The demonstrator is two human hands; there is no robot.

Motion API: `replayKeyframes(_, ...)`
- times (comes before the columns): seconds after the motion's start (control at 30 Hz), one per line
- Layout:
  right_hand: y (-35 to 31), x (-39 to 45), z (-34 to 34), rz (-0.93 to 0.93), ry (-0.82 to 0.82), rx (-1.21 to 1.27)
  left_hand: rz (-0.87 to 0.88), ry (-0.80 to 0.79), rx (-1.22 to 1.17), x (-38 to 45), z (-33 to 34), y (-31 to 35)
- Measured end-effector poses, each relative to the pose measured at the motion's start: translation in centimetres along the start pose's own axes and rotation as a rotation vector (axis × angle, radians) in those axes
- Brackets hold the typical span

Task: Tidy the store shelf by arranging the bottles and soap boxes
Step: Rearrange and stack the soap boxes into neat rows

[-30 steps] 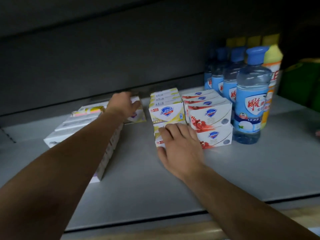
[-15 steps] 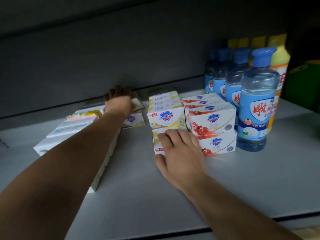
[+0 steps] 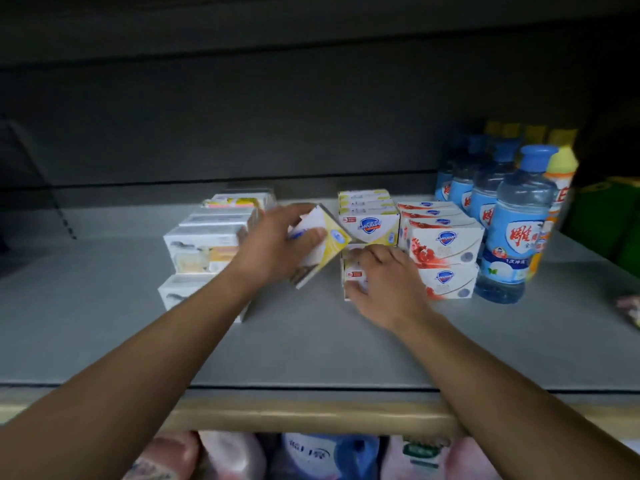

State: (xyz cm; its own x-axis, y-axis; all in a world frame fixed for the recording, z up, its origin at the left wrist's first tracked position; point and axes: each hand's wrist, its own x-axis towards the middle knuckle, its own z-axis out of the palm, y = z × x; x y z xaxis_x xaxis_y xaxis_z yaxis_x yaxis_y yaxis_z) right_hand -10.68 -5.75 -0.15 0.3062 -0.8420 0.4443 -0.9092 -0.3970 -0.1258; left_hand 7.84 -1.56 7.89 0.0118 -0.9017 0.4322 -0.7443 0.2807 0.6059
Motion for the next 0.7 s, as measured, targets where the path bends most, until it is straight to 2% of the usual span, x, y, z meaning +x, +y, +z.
replayKeyframes(0.07,-0.2,0.1,-1.6,-0.027,0.043,0.101,-0.056,-0.047,-0.174,-2.0,0.0,-0.4)
replayKeyframes(0.17,-1.0,-0.7,-4.0,-0.089,0.119,0.431,-0.088,-0.123,-0.422,-4.1,0.1,-1.1)
replayKeyframes(0.23,-1.9,-1.6,-5.1,-0.217,0.001,0.6,-0.077,-0.197,-0.511,-4.8,0.2,-1.8)
replayKeyframes(0.3,-2.7,-2.7,-5.0,-0.324,-0.105,0.626,-0.104,-0.298,-0.573,-5.4,0.2,-2.4)
replayKeyframes(0.37,-3.1,-3.7,-4.3,-0.341,-0.134,0.609,-0.134,-0.344,-0.624,-6.1,0.6,-3.0)
replayKeyframes(0.47,-3.2,-5.0,-2.9,-0.191,-0.14,0.686,-0.231,-0.282,-0.725,-6.6,1.4,-4.1)
replayKeyframes(0.57,-3.3,-6.1,-1.6,0.026,-0.148,0.88,-0.376,-0.231,-0.978,-7.2,1.6,-5.5)
replayKeyframes(0.63,-3.3,-6.3,-0.9,0.134,-0.126,0.936,-0.373,-0.244,-1.131,-7.7,1.9,-6.4)
replayKeyframes(0.7,-3.3,-5.9,-0.7,0.223,-0.069,0.915,-0.287,-0.286,-1.168,-8.0,2.2,-7.0)
